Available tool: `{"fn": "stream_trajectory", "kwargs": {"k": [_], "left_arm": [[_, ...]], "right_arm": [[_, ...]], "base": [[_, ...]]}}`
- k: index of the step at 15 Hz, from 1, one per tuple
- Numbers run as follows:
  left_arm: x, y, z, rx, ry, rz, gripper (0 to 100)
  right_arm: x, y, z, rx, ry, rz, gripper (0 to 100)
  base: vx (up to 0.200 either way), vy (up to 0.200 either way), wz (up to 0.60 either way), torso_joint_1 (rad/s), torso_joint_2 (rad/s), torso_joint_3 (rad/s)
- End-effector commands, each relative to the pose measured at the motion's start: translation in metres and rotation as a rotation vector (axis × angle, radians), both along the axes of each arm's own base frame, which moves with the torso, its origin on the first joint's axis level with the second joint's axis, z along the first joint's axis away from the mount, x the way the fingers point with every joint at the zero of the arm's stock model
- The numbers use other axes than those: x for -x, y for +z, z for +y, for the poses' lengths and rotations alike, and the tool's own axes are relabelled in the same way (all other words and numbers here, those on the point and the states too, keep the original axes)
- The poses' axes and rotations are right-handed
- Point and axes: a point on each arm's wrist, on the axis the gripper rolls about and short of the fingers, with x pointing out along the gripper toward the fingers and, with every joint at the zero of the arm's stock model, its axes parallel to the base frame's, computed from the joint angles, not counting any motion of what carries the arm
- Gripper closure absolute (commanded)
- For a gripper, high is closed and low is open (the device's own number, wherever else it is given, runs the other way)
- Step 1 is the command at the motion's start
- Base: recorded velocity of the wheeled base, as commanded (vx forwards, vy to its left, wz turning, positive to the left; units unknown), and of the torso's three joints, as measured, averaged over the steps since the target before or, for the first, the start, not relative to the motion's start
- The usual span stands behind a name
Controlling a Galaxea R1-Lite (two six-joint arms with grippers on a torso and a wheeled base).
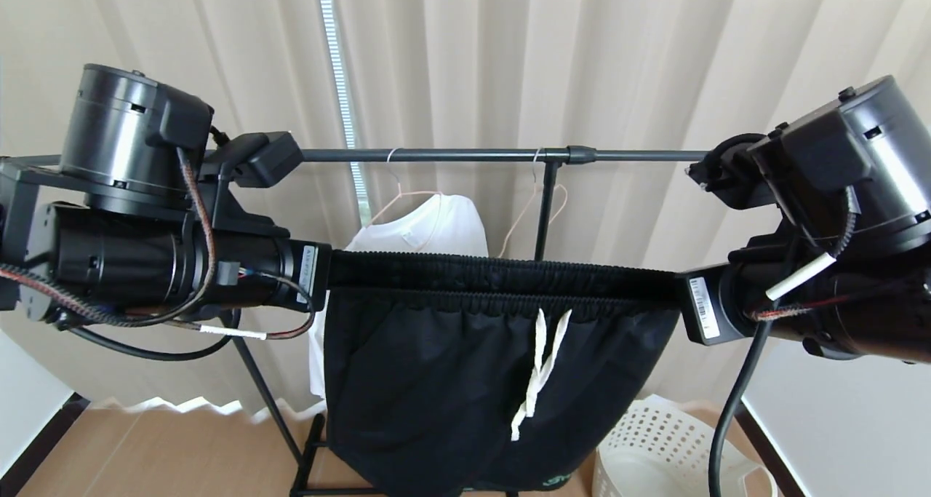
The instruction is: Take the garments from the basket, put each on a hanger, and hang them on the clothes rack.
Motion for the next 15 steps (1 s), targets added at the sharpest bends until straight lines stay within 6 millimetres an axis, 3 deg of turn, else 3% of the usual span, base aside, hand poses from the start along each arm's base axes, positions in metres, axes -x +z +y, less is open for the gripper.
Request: {"fn": "stream_trajectory", "kwargs": {"k": [1,7,15], "left_arm": [[-0.025,-0.001,-0.015,0.004,-0.01,0.001,100],[-0.07,0.006,-0.045,0.118,-0.114,-0.082,100],[-0.097,0.022,-0.084,0.24,-0.142,-0.156,100]], "right_arm": [[0.016,0.001,0.006,0.017,0.066,0.025,100],[0.06,-0.004,0.03,0.047,0.308,0.119,100],[0.078,0.003,0.065,-0.18,0.461,0.258,100]], "base": [[0.0,0.0,0.0,0.0,0.0,0.0],[0.0,0.0,0.0,0.0,0.0,0.0],[0.0,0.0,0.0,0.0,0.0,0.0]]}}
